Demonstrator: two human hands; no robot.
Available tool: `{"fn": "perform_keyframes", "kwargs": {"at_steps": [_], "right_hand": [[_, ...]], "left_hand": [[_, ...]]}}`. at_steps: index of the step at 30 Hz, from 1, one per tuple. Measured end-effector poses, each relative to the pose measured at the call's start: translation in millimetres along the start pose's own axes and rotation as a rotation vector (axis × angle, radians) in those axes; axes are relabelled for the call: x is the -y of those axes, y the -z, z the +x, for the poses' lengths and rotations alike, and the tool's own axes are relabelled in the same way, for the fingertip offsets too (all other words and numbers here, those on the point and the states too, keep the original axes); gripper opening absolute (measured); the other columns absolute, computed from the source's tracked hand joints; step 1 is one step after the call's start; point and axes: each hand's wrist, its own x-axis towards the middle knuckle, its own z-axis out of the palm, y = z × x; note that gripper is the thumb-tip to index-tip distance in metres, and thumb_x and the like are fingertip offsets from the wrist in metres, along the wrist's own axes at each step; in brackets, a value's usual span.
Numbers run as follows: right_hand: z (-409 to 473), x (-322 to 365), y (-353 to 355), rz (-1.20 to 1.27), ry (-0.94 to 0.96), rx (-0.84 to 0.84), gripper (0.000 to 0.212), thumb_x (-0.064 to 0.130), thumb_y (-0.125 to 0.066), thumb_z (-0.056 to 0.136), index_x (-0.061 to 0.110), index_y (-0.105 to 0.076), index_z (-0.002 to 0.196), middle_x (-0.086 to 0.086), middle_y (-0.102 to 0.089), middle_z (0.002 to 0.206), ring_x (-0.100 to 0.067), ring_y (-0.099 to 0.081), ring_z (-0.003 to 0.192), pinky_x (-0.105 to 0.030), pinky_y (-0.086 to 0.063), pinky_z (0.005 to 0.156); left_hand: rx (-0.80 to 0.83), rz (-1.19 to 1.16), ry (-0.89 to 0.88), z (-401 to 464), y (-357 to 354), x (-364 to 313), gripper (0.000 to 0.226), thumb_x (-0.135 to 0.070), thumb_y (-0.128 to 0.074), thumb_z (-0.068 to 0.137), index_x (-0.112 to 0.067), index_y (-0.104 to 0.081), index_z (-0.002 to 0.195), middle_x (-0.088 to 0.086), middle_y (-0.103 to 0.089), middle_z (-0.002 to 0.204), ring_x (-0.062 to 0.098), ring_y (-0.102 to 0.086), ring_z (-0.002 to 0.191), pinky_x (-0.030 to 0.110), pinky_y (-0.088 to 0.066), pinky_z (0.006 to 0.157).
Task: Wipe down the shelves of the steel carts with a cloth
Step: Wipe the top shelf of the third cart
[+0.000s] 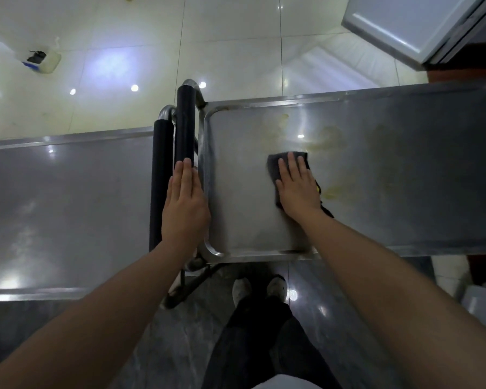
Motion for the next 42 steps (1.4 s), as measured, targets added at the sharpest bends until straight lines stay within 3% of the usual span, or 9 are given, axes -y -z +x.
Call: {"fn": "perform_keyframes", "kwargs": {"at_steps": [7, 11, 16, 18, 21, 24, 27, 35, 42], "right_hand": [[-53.2, 3.0, -20.4, 0.002, -0.074, -0.046, 0.059, 0.036, -0.033, 0.107, 0.017, -0.015, 0.159, -0.005, 0.002, 0.169, -0.028, 0.001, 0.155, -0.044, -0.015, 0.123], [-118.5, 9.8, -44.5, -0.035, -0.074, -0.016, 0.057, 0.036, -0.035, 0.106, 0.019, -0.021, 0.159, -0.007, -0.005, 0.169, -0.032, -0.007, 0.154, -0.046, -0.021, 0.121], [-160.1, -3.2, -39.9, -0.101, -0.049, 0.016, 0.056, 0.038, -0.025, 0.104, 0.019, -0.033, 0.155, -0.012, -0.032, 0.161, -0.035, -0.03, 0.148, -0.048, -0.039, 0.112], [-172.0, -25.8, -35.4, -0.119, -0.111, 0.031, 0.055, 0.037, -0.023, 0.106, 0.019, -0.029, 0.157, -0.011, -0.027, 0.163, -0.033, -0.026, 0.15, -0.047, -0.037, 0.114], [-175.5, -57.5, -28.4, -0.135, -0.189, 0.041, 0.061, 0.04, -0.012, 0.103, 0.018, -0.025, 0.159, -0.01, -0.015, 0.167, -0.033, -0.019, 0.152, -0.045, -0.031, 0.117], [-154.9, -64.5, -20.1, -0.149, -0.132, 0.089, 0.064, 0.042, -0.001, 0.101, 0.019, -0.009, 0.161, -0.008, 0.01, 0.166, -0.033, -0.004, 0.154, -0.045, -0.019, 0.122], [-116.7, -65.7, -12.5, -0.099, -0.116, 0.068, 0.058, 0.038, -0.016, 0.109, 0.021, 0.006, 0.16, -0.005, 0.027, 0.162, -0.031, 0.014, 0.153, -0.044, -0.004, 0.125], [-7.8, -78.6, 22.0, -0.042, -0.05, 0.06, 0.059, 0.037, -0.018, 0.11, 0.024, 0.01, 0.159, -0.003, 0.023, 0.165, -0.027, 0.019, 0.152, -0.044, 0.004, 0.125], [-23.9, -118.8, 28.1, -0.052, -0.016, 0.065, 0.059, 0.038, -0.02, 0.109, 0.024, 0.007, 0.16, -0.002, 0.018, 0.167, -0.025, 0.015, 0.154, -0.042, 0.001, 0.125]], "left_hand": [[0.024, 0.022, -0.008, -0.6, 4.1, -0.2, 0.063, -0.005, -0.043, 0.102, 0.009, -0.016, 0.157, 0.025, -0.006, 0.168, 0.036, 0.003, 0.157, 0.047, -0.003, 0.128], [0.056, 0.105, -0.111, -4.1, 14.0, -6.3, 0.065, -0.011, -0.048, 0.1, 0.007, -0.022, 0.157, 0.027, -0.008, 0.167, 0.047, 0.001, 0.155, 0.061, -0.001, 0.125], [0.083, 0.099, -0.34, -27.5, 14.1, -45.8, 0.058, -0.015, -0.03, 0.094, 0.007, -0.045, 0.147, 0.025, -0.04, 0.156, 0.047, -0.026, 0.15, 0.063, -0.01, 0.122], [0.156, 0.053, -0.354, -42.3, 12.5, -62.7, 0.065, -0.017, -0.024, 0.091, 0.007, -0.044, 0.148, 0.025, -0.042, 0.155, 0.044, -0.03, 0.149, 0.063, -0.015, 0.123], [0.31, 0.019, -0.387, -59.4, -1.3, -86.0, 0.066, -0.017, -0.04, 0.096, 0.004, -0.026, 0.157, 0.021, -0.025, 0.164, 0.04, -0.019, 0.153, 0.056, -0.008, 0.126], [0.38, 0.001, -0.354, -71.9, -20.5, -108.3, 0.066, -0.024, -0.034, 0.089, 0.002, -0.045, 0.148, 0.02, -0.046, 0.154, 0.04, -0.041, 0.144, 0.054, -0.029, 0.12], [0.398, -0.052, -0.305, -81.4, -41.1, -134.1, 0.063, -0.024, -0.033, 0.086, 0.0, -0.059, 0.138, 0.018, -0.058, 0.143, 0.038, -0.055, 0.133, 0.053, -0.042, 0.11], [0.384, -0.162, -0.187, -105.7, -78.7, -192.8, 0.053, -0.022, -0.039, 0.095, -0.003, -0.056, 0.141, 0.015, -0.054, 0.147, 0.036, -0.049, 0.137, 0.05, -0.045, 0.111], [0.254, -0.235, -0.135, -120.8, -82.9, -237.4, 0.047, -0.024, -0.041, 0.101, -0.003, -0.057, 0.141, 0.013, -0.056, 0.144, 0.034, -0.052, 0.133, 0.048, -0.045, 0.11]]}}
